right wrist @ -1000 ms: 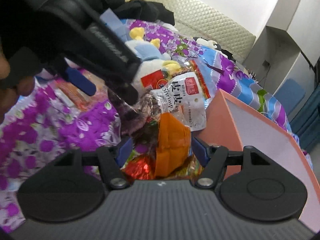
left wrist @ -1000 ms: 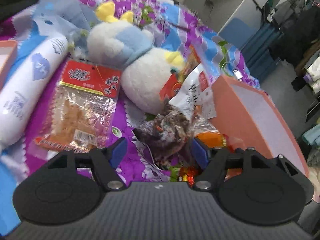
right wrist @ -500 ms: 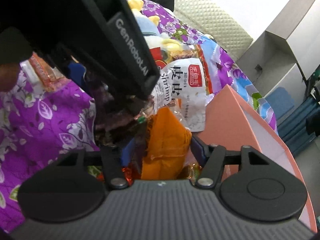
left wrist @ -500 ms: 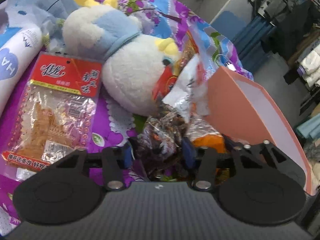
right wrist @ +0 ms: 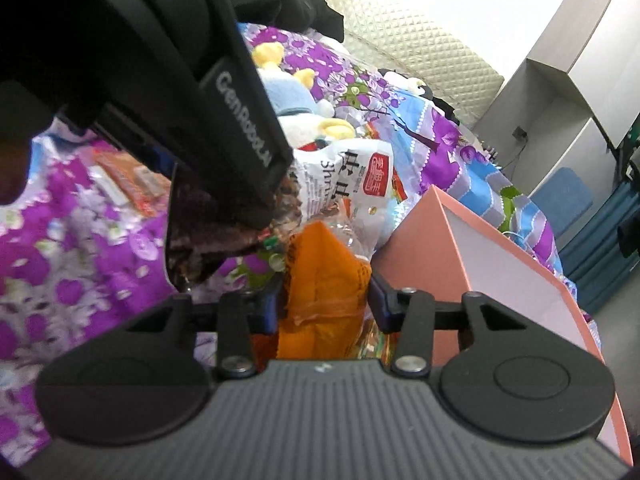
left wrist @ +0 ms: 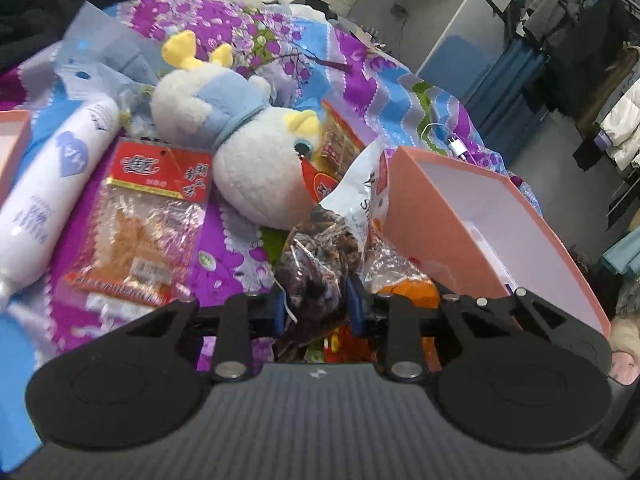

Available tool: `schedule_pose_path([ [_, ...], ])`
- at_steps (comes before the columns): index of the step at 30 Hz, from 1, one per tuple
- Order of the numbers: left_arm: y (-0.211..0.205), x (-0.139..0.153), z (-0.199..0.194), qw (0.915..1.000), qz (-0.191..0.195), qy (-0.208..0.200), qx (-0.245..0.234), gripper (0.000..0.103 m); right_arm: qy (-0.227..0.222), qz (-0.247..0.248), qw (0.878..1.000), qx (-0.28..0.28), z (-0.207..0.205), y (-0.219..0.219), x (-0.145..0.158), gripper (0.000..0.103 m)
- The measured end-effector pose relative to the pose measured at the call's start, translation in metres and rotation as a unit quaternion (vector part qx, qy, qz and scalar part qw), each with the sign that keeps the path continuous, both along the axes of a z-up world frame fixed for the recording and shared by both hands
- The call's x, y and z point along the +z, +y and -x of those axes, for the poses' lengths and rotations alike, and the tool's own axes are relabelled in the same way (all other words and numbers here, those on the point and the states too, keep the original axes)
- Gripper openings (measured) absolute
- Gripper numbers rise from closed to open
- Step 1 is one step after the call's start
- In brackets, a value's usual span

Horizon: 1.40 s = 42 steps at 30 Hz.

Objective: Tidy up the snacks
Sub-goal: 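Grasp clear dark-snack bag with left gripper while right grasps orange packet, then lift both held snacks and carry them over the pink box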

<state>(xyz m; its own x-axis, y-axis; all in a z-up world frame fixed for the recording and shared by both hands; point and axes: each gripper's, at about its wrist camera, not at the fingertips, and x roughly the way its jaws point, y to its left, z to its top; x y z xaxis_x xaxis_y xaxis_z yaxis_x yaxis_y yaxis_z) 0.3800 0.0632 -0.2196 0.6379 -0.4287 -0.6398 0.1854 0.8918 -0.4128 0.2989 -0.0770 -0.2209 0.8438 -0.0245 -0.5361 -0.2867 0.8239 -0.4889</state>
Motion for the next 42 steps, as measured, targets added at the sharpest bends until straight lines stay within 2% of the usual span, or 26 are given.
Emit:
schedule_pose_path([
  [9, 0.013, 0.031, 0.082, 0.9984, -0.018, -0.007, 0.054, 0.033, 0.027, -0.043, 0.999, 0.004, 0.059, -0.015, 0.025, 0.046],
  [15, 0.007, 0.056, 0.136, 0.9961, -0.044, -0.019, 0.075, 0.033, 0.022, -0.065, 0.998, 0.003, 0.099, -0.021, 0.047, 0.046],
  [17, 0.004, 0.065, 0.154, 0.9946, -0.057, -0.019, 0.085, 0.033, 0.036, -0.085, 0.996, -0.001, 0.109, -0.026, 0.056, 0.046],
  [26, -0.001, 0.089, 0.228, 0.9906, -0.059, -0.003, 0.123, 0.033, 0.057, -0.150, 0.987, -0.018, 0.158, -0.059, 0.084, 0.046],
  [32, -0.015, 0.102, 0.264, 0.9912, -0.071, 0.003, 0.112, 0.033, 0.080, -0.214, 0.972, -0.043, 0.187, -0.089, 0.100, 0.046],
  [42, -0.057, 0.125, 0.296, 0.9945, -0.067, 0.003, 0.080, 0.033, 0.055, -0.269, 0.959, -0.074, 0.229, -0.132, 0.137, 0.046],
])
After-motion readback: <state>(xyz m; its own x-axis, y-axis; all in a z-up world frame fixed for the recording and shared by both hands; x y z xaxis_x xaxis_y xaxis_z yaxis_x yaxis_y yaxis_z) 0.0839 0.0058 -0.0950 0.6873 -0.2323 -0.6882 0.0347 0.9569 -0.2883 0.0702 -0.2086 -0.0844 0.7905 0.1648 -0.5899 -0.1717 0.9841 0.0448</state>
